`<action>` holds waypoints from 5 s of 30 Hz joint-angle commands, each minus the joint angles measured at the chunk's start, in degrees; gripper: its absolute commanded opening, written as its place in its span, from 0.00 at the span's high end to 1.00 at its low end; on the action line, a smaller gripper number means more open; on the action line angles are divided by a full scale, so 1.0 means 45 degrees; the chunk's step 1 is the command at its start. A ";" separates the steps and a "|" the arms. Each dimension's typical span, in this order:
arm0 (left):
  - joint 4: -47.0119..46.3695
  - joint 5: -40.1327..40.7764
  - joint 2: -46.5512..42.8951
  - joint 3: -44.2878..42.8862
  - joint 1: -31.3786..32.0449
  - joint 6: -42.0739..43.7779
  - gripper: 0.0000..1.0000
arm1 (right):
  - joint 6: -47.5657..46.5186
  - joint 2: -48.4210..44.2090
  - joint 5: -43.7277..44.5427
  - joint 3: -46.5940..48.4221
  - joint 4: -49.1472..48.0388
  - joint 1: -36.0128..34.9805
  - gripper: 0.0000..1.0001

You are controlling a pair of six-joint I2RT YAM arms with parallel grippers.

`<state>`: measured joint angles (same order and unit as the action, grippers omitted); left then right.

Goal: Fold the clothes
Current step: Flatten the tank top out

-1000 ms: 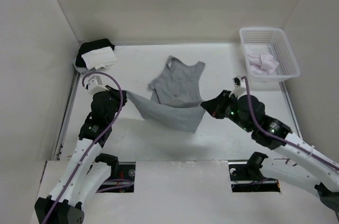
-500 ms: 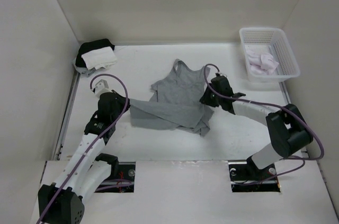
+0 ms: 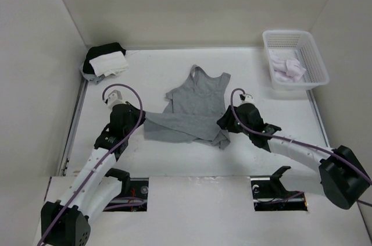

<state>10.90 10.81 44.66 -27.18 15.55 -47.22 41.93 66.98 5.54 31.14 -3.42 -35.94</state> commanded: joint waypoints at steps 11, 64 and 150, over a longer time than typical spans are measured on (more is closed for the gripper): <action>-0.0722 0.0098 -0.0842 0.0141 0.0636 -0.0190 0.96 | 0.0779 0.1272 0.0154 0.0348 -0.1351 -0.0106 0.96; -0.1269 0.0293 -0.1058 0.1294 0.1632 -0.0386 0.96 | 0.1034 -0.0296 0.2132 -0.0435 0.2166 0.0652 0.53; 0.0058 0.0018 -0.2561 0.0669 -0.0105 0.0181 0.97 | -0.1230 0.6916 0.1991 1.0195 0.4204 -0.1062 0.47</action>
<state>9.37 10.50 34.20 -25.08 16.49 -47.72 39.57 103.07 16.14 75.85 19.90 -38.04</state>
